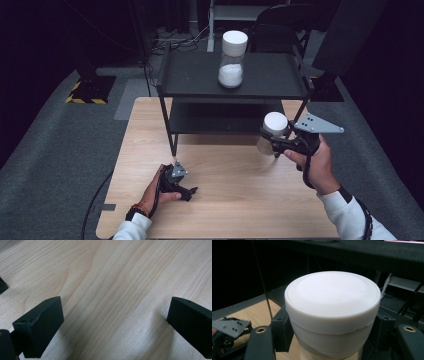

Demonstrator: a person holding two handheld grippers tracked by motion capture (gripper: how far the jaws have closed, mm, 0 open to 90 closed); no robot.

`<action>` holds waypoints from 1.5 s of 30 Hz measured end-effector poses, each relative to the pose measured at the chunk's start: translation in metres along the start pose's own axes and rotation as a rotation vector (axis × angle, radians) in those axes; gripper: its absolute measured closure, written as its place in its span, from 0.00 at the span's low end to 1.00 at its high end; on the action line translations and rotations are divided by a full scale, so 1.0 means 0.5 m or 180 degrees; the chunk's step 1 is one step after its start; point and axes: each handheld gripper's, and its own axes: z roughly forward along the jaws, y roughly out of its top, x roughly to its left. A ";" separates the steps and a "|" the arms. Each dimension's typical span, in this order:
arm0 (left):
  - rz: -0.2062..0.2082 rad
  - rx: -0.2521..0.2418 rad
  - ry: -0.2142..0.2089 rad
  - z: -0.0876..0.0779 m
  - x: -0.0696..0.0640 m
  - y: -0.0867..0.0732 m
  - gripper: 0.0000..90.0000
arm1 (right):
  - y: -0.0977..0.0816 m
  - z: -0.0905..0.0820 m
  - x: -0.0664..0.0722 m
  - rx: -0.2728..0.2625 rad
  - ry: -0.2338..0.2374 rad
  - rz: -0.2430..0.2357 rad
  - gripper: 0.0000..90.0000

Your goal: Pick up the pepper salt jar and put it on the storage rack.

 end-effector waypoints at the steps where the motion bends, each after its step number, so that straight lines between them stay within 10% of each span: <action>1: 0.0000 0.0001 0.0000 0.000 0.000 0.000 0.01 | 0.005 0.000 0.001 -0.0030 -0.0007 0.0006 0.37; 45: -0.0004 -0.0004 -0.0002 0.000 0.000 0.000 0.01 | 0.199 0.023 0.007 -0.0380 -0.0184 0.0006 0.37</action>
